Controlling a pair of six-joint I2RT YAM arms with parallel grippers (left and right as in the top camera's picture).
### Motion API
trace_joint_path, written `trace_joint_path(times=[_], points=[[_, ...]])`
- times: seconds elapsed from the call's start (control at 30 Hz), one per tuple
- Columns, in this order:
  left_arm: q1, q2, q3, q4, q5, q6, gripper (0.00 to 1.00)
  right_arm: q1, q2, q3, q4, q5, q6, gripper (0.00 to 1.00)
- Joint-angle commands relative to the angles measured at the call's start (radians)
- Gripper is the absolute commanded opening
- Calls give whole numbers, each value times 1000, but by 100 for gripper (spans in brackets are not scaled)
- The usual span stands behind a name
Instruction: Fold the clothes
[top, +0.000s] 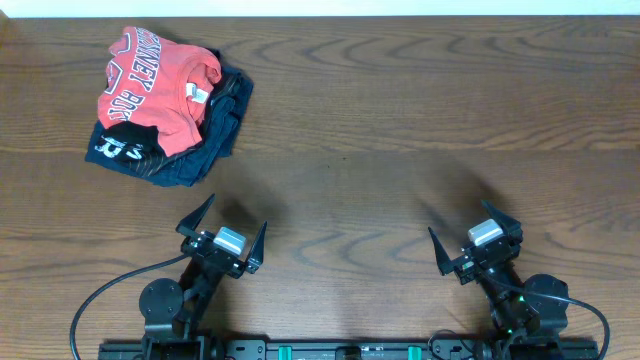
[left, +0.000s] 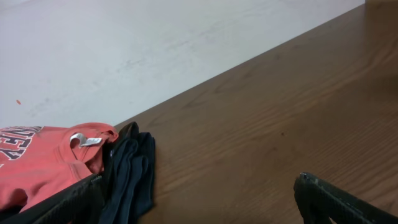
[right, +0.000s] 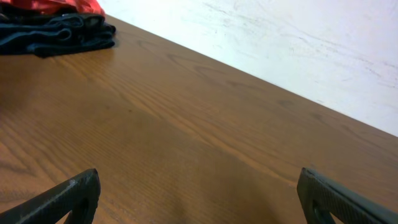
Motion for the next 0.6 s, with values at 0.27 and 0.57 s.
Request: trace_joint_path(times=[0.27,0.57], points=[[-4,-6,-30,-15,6,-5,98,-13,-7,-2,-2,2,6,99],[-4,-6,-30,-15,6,-6,98,-13,-7,-2,-2,2,6,99]])
